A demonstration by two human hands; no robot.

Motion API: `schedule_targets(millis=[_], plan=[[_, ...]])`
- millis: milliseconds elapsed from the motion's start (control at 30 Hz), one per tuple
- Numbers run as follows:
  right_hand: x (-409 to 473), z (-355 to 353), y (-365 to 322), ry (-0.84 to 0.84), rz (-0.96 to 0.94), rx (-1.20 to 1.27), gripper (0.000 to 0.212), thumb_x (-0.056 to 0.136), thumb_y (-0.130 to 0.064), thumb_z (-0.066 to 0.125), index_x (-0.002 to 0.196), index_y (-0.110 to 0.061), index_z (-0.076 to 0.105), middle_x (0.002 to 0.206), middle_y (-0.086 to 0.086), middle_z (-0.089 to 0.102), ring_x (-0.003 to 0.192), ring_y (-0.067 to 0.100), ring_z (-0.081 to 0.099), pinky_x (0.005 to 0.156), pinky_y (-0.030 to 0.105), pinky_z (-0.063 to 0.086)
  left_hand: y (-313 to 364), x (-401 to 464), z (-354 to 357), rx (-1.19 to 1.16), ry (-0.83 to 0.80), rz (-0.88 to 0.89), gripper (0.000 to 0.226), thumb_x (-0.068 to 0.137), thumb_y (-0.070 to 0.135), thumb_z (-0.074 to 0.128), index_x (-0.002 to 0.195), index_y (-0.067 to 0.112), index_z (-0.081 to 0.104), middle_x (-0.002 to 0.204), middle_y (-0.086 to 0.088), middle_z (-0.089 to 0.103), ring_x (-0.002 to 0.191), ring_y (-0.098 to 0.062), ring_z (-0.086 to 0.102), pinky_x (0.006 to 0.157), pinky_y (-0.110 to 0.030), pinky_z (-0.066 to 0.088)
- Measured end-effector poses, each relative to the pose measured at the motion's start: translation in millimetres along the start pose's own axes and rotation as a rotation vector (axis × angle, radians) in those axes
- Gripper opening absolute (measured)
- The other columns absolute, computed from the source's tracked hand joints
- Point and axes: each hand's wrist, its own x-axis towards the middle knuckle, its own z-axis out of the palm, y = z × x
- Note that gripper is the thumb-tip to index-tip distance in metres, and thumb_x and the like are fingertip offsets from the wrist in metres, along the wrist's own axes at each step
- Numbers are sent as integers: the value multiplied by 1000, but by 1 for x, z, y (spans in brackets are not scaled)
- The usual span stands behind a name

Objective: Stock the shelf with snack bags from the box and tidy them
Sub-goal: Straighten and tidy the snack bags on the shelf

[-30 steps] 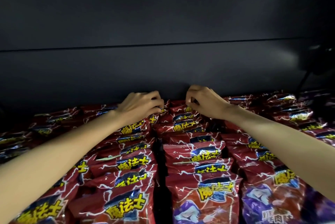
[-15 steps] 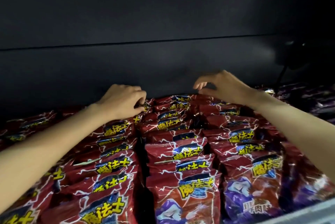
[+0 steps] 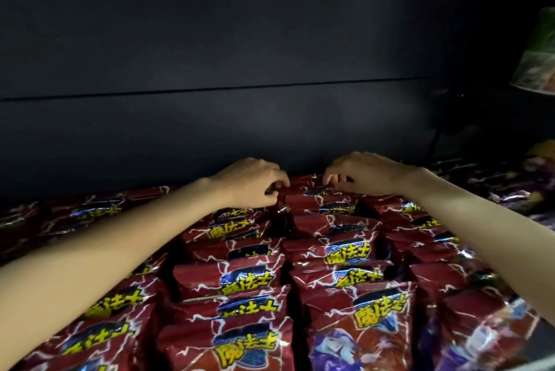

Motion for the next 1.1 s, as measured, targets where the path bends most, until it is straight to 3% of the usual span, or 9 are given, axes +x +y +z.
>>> schedule_targets(millis=[167,233,300,433,533,633,767,933,1100], plan=[[2,6,17,-3,9,-86,26,91,-21,56,116,-27,61,114,-8,62,103,12,58,75,23,36,0,4,0,-67,-64,-66,38,85,22,56,122,28,58,119,7,60,99,-4,56,87,-20,42],[5,9,18,3,6,-100,22,94,-22,51,113,-25,61,114,-6,63,105,16,58,77,26,40,-4,4,0,-152,-65,-96,37,85,15,54,118,29,62,116,10,64,77,10,56,76,-7,38],[6,7,19,20,-9,-100,19,96,-23,47,109,-23,61,111,-3,64,103,20,60,81,31,46,-5,3,1,-222,-58,-97,36,87,11,51,113,31,66,103,12,68,59,9,54,67,-5,36],[6,3,25,186,-110,-196,17,96,-22,46,111,-20,55,106,-1,61,99,21,58,77,34,46,-4,0,4,-251,-71,-34,34,90,8,50,109,28,69,112,20,64,91,17,52,91,-8,37],[8,10,27,245,-244,-282,19,90,-11,57,106,-21,58,93,1,61,83,25,60,65,33,46,-6,8,3,-289,39,-76,22,88,16,61,106,28,68,110,18,64,84,8,60,79,-7,45],[7,15,36,228,-263,-268,19,85,-6,64,96,-21,59,86,-1,60,77,23,59,57,30,44,-4,21,3,-209,65,-126,28,81,27,72,107,26,64,103,15,62,70,11,55,68,-6,41],[-5,14,45,219,-275,-200,10,88,-12,61,93,-20,60,92,-3,59,87,17,55,69,30,45,6,34,6,42,48,-71,32,82,37,68,112,27,61,107,12,58,78,-2,50,70,-21,41],[-2,11,39,190,-192,-94,12,90,-26,60,102,-21,60,103,-5,59,100,15,56,76,32,47,7,22,5,1,48,-46,14,86,40,62,92,27,65,109,14,59,76,-2,55,69,-23,41],[5,13,21,155,-84,-295,16,95,-23,49,106,-14,58,110,2,55,102,21,58,81,32,46,11,30,9,53,43,-127,11,85,34,63,86,23,65,123,15,55,82,-7,56,73,-26,46]])
